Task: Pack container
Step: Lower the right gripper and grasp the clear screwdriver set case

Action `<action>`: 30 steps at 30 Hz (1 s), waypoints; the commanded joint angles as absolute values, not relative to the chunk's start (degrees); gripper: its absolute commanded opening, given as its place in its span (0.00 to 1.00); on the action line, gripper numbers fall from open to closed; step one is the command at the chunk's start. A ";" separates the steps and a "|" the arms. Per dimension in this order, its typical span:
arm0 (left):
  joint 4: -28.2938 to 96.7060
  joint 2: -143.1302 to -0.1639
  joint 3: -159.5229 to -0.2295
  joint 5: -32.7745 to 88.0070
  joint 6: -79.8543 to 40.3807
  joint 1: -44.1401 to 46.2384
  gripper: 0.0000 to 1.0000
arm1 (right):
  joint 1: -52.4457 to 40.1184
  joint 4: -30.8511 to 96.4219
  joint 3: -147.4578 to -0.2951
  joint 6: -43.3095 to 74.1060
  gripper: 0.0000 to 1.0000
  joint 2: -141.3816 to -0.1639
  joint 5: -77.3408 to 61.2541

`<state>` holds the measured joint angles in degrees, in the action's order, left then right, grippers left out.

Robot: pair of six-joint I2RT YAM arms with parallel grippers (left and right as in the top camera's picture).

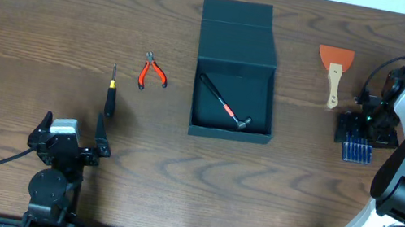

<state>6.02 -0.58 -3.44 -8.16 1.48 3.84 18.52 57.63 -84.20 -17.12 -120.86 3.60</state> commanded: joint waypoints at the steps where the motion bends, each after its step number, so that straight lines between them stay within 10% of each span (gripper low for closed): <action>1: 6.92 -0.23 -1.93 -9.28 1.39 3.55 0.98 | 19.20 57.19 -83.72 -16.32 0.99 -120.68 4.03; 30: 6.92 -0.23 -1.93 -9.28 1.39 3.55 0.99 | 19.20 56.21 -82.04 -14.70 0.84 -120.68 4.03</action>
